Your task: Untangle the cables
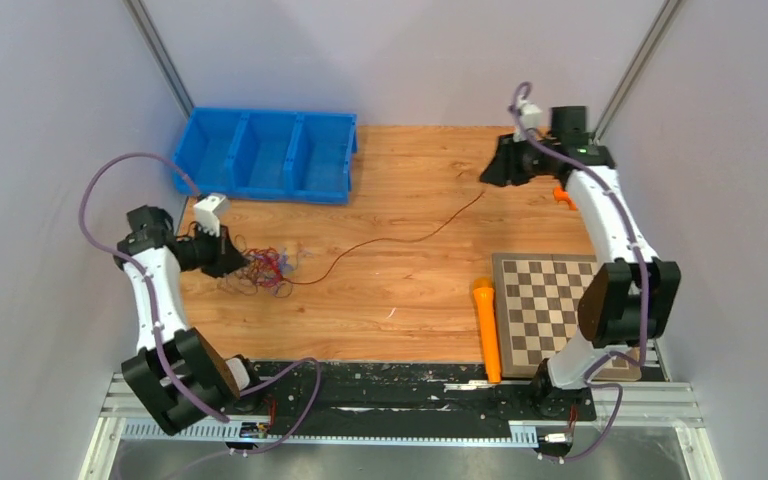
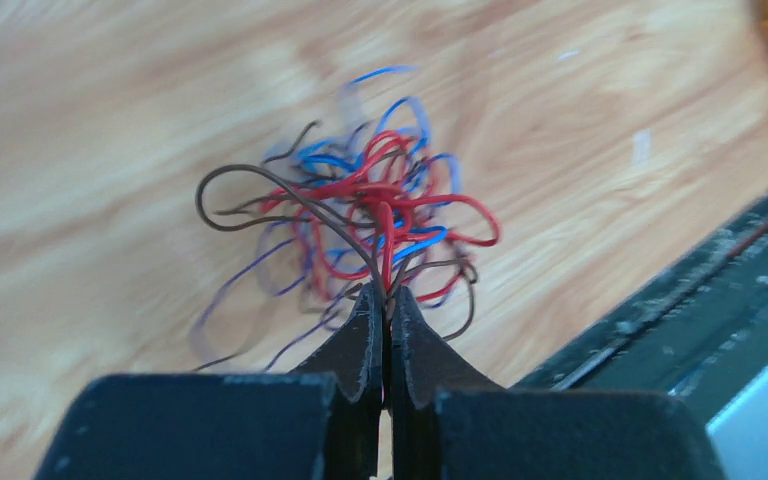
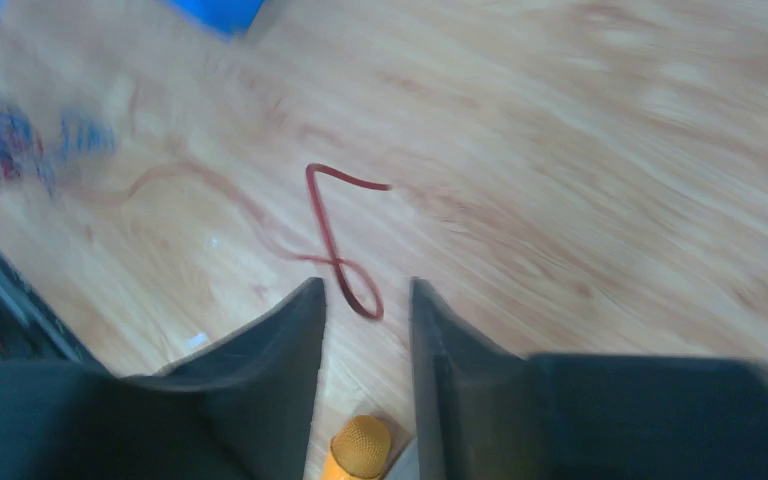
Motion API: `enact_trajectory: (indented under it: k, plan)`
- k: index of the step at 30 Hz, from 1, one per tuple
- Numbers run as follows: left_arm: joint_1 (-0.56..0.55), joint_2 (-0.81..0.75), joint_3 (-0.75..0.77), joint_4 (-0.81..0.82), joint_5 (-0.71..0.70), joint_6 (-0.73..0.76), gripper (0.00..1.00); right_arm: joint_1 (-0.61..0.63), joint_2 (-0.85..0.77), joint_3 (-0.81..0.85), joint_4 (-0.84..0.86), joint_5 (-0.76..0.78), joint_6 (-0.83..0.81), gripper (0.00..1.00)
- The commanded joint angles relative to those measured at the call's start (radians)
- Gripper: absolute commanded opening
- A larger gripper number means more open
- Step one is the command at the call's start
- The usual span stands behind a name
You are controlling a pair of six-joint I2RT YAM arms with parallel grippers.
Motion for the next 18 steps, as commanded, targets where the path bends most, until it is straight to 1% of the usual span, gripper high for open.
enact_trajectory:
  k: [1,2,3,4,8,11,14,18]
  plan:
    - [-0.223,-0.137,0.032,0.101,0.232,-0.284,0.00,0.224,0.065,-0.005,-0.083,-0.107,-0.090,0.61]
    - [-0.255,-0.179,0.021,0.155,0.231,-0.403,0.00,0.253,0.067,-0.008,-0.083,-0.146,-0.085,0.78]
    - [-0.315,-0.198,0.000,0.261,0.226,-0.463,0.00,0.283,0.069,-0.010,-0.078,-0.187,-0.079,0.86]
    - [-0.366,-0.228,-0.011,0.355,0.221,-0.565,0.00,0.314,0.069,-0.011,-0.069,-0.227,-0.068,0.91]
    - [-0.472,-0.245,-0.040,0.544,0.217,-0.795,0.00,0.455,0.097,-0.010,0.014,-0.303,0.011,0.94]
    - [-0.521,-0.227,-0.049,0.627,0.227,-0.925,0.00,0.552,0.129,-0.023,0.127,-0.319,0.100,0.95]
    - [-0.581,-0.226,-0.069,0.719,0.212,-0.986,0.00,0.620,0.161,-0.040,0.271,-0.368,0.225,0.96]
    - [-0.594,-0.224,-0.104,0.802,0.208,-1.052,0.00,0.680,0.206,-0.073,0.448,-0.432,0.366,1.00]
